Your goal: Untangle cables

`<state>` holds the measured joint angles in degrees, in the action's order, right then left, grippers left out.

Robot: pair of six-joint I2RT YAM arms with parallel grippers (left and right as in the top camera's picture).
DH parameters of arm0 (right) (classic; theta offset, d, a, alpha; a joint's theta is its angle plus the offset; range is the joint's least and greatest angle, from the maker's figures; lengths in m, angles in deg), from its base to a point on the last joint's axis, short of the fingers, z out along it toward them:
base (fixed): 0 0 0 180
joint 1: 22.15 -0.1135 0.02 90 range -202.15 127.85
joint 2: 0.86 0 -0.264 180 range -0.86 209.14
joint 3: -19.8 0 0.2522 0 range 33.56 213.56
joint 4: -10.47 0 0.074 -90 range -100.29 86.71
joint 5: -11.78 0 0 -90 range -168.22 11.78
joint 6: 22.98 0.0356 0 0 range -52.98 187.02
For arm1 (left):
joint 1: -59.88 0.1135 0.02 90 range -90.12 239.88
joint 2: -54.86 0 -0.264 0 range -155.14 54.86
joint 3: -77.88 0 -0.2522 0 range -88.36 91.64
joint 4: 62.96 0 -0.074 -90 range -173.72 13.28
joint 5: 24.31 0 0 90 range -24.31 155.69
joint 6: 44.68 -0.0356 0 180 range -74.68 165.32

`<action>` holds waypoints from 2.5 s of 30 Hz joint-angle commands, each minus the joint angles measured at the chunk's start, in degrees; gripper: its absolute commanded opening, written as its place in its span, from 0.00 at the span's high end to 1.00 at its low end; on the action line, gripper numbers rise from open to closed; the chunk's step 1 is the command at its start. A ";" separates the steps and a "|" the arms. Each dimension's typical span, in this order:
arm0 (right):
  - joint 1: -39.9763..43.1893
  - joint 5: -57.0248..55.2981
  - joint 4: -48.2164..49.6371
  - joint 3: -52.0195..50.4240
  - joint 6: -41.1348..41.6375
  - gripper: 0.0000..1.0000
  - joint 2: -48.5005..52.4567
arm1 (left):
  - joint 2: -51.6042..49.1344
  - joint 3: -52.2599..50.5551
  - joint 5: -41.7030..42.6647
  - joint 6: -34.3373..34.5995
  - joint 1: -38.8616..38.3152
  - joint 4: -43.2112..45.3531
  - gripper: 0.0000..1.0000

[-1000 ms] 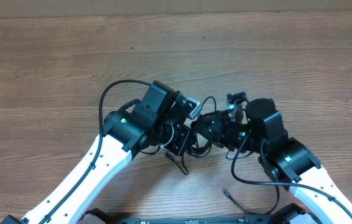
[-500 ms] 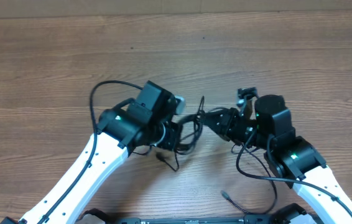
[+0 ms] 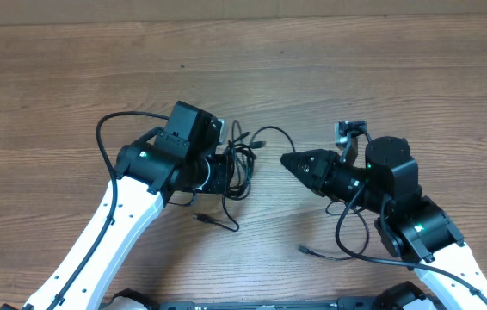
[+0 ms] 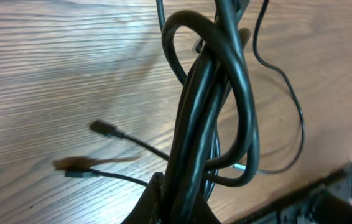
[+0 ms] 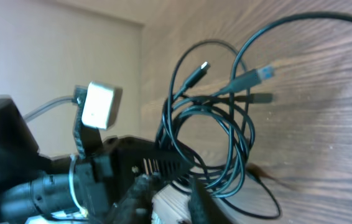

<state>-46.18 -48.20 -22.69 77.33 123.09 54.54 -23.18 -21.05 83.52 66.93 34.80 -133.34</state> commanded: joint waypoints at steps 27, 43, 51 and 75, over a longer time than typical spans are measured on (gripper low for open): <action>-13.00 -16.94 7.52 1.20 -8.61 0.66 10.27 | 0.15 0.28 10.36 5.88 -0.07 1.95 0.96; -14.97 -17.33 12.92 1.20 -8.61 0.69 13.20 | 0.15 0.28 10.34 5.86 -0.07 1.18 0.96; -15.02 -15.82 15.98 1.20 -8.61 0.70 15.08 | 0.15 0.28 10.29 5.84 -0.07 1.16 0.96; -15.02 -14.01 18.93 1.20 -6.01 0.82 21.07 | 0.15 0.31 10.32 5.60 -0.07 1.16 0.96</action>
<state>-60.87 -60.97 -3.30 77.46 116.87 74.08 -23.70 -21.27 90.84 72.65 34.91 -132.83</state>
